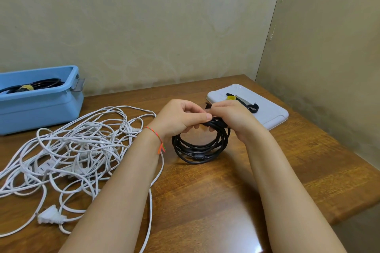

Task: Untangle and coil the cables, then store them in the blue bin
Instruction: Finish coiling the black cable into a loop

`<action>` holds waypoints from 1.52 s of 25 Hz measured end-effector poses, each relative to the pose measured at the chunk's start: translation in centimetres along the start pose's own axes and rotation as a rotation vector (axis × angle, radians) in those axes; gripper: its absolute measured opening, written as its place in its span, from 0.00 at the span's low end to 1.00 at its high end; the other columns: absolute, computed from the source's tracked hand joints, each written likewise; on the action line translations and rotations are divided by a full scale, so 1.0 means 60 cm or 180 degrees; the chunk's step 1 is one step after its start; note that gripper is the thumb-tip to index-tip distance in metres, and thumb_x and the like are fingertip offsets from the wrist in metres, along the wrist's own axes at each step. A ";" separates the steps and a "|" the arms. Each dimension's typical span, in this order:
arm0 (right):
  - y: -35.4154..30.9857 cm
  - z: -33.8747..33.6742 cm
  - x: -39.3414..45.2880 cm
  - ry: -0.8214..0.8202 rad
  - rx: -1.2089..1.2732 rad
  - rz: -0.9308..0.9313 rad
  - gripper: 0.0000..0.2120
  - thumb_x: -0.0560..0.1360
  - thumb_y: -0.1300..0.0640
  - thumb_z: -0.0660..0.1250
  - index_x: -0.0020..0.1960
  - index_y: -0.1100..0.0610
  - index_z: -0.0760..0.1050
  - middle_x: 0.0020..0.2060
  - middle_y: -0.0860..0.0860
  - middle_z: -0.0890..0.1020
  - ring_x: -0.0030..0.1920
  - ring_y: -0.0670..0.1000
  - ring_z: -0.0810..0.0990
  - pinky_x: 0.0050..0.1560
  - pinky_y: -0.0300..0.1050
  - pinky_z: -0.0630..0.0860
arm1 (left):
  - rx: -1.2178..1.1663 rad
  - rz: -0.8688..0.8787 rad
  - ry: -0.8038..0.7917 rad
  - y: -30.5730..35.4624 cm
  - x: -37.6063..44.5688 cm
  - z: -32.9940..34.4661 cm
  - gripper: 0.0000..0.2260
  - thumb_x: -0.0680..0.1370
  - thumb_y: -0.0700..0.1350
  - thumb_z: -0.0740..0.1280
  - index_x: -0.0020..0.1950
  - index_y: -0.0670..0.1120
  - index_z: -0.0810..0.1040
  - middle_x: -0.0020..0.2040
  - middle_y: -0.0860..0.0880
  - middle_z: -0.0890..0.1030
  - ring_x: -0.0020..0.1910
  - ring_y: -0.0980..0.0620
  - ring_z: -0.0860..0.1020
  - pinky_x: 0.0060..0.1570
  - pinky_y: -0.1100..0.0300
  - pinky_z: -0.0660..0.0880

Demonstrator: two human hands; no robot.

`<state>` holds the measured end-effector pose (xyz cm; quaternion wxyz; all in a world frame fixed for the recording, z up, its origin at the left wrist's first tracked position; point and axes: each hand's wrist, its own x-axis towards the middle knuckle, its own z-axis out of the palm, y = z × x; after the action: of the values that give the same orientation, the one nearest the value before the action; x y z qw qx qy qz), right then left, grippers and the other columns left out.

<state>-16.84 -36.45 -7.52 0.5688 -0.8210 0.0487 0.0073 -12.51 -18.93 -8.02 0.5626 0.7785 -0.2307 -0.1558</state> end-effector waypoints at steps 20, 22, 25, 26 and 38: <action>0.002 0.011 0.001 0.0278 -0.0150 -0.0928 0.02 0.75 0.58 0.71 0.47 0.54 0.82 0.45 0.50 0.84 0.48 0.48 0.83 0.51 0.42 0.80 | -0.0598 -0.0359 0.0023 -0.023 0.012 -0.015 0.09 0.78 0.44 0.71 0.56 0.41 0.81 0.42 0.43 0.85 0.30 0.53 0.76 0.26 0.66 0.68; 0.003 0.012 0.002 0.0247 -0.0285 -0.1073 0.02 0.74 0.58 0.72 0.46 0.53 0.81 0.45 0.50 0.83 0.48 0.49 0.82 0.52 0.47 0.80 | -0.0889 -0.0405 0.0007 -0.027 0.014 -0.019 0.09 0.79 0.41 0.69 0.58 0.40 0.80 0.42 0.41 0.84 0.29 0.53 0.75 0.25 0.66 0.67; 0.005 0.015 0.002 0.0114 -0.0506 -0.1202 0.04 0.74 0.61 0.72 0.47 0.54 0.80 0.45 0.52 0.83 0.47 0.51 0.82 0.51 0.51 0.80 | -0.1161 -0.0463 0.0086 -0.032 0.018 -0.022 0.07 0.79 0.37 0.66 0.55 0.41 0.80 0.42 0.38 0.84 0.29 0.52 0.73 0.25 0.66 0.67; 0.005 0.016 0.002 0.0070 -0.0584 -0.1229 0.05 0.74 0.62 0.71 0.47 0.53 0.79 0.45 0.53 0.83 0.46 0.51 0.82 0.51 0.51 0.80 | -0.1193 -0.0479 0.0122 -0.034 0.019 -0.023 0.07 0.79 0.37 0.65 0.55 0.41 0.81 0.42 0.38 0.83 0.29 0.52 0.73 0.24 0.66 0.68; 0.017 0.027 0.014 0.0356 -0.1352 -0.1511 0.07 0.74 0.54 0.73 0.43 0.52 0.74 0.41 0.44 0.78 0.45 0.45 0.77 0.45 0.40 0.74 | -0.0940 -0.0612 0.0455 -0.032 0.025 -0.016 0.08 0.78 0.42 0.67 0.54 0.38 0.78 0.41 0.42 0.78 0.32 0.52 0.74 0.26 0.64 0.68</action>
<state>-16.03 -35.34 -9.08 0.3669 -0.9090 -0.1156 -0.1606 -10.43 -18.45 -9.54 0.6682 0.7149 -0.0893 -0.1853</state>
